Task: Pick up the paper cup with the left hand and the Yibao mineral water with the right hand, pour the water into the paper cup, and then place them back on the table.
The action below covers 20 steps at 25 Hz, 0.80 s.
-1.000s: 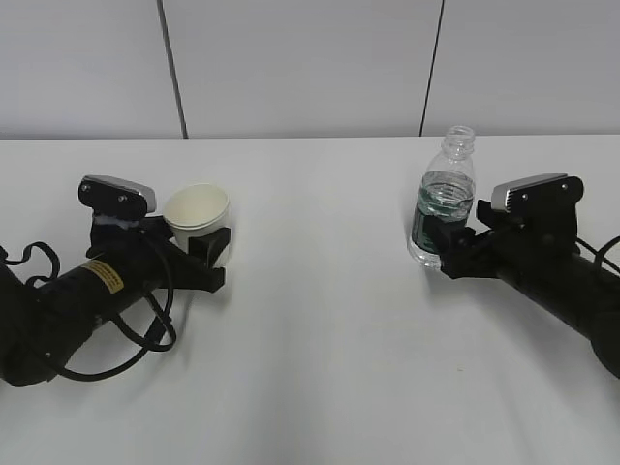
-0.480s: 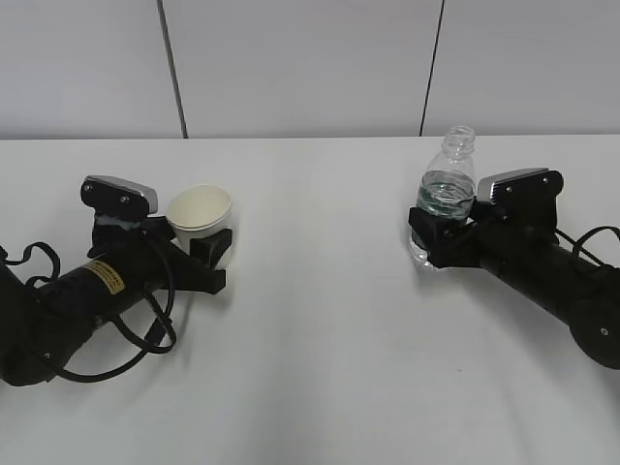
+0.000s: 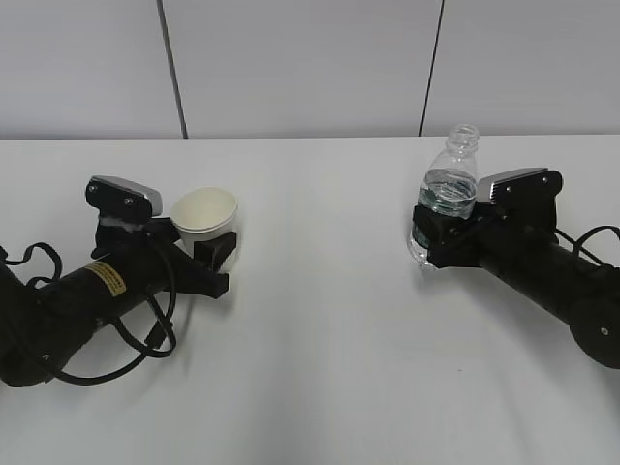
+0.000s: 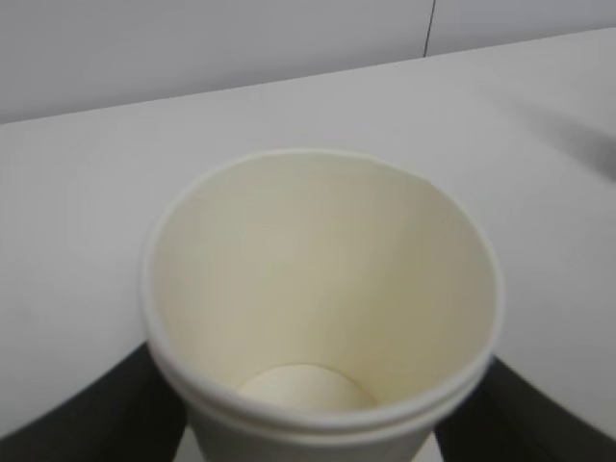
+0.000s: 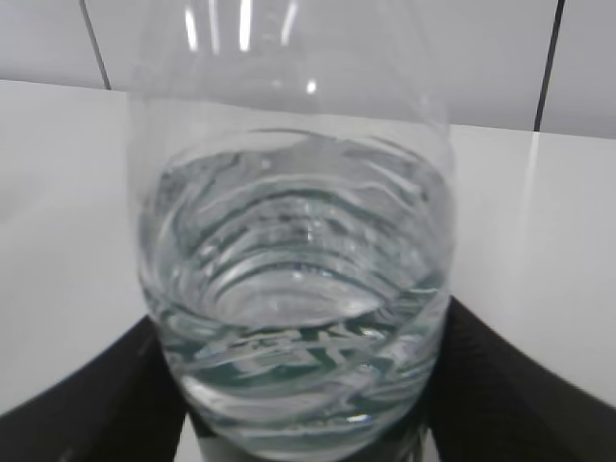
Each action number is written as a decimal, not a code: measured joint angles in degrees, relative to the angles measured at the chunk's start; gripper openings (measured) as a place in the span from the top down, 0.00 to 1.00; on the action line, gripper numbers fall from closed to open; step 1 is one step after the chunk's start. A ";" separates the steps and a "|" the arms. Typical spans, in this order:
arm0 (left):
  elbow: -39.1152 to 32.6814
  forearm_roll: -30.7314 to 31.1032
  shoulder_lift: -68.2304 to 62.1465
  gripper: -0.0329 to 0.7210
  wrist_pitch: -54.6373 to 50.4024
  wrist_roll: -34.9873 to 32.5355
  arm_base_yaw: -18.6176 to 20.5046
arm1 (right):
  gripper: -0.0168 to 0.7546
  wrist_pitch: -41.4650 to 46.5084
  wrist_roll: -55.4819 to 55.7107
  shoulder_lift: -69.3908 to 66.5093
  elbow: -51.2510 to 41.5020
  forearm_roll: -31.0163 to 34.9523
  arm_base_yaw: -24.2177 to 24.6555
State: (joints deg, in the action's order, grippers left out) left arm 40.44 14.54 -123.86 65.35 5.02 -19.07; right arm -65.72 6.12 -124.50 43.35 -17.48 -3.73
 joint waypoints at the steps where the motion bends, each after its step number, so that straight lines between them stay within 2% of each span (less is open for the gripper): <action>1: 0.00 0.33 0.00 0.36 0.00 0.00 0.00 | 0.34 0.00 0.00 0.00 0.00 0.00 0.00; 7: 0.00 5.02 0.00 0.36 0.05 2.75 0.00 | 0.35 0.00 -0.12 0.00 0.00 0.00 0.00; 20: 0.12 18.38 0.05 0.36 0.46 7.56 0.00 | 0.35 -0.25 -7.85 0.00 0.00 -1.02 0.00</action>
State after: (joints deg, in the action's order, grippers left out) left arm 40.56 32.92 -123.80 65.82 12.57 -19.07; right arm -65.96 -1.72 -124.50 43.35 -18.49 -3.73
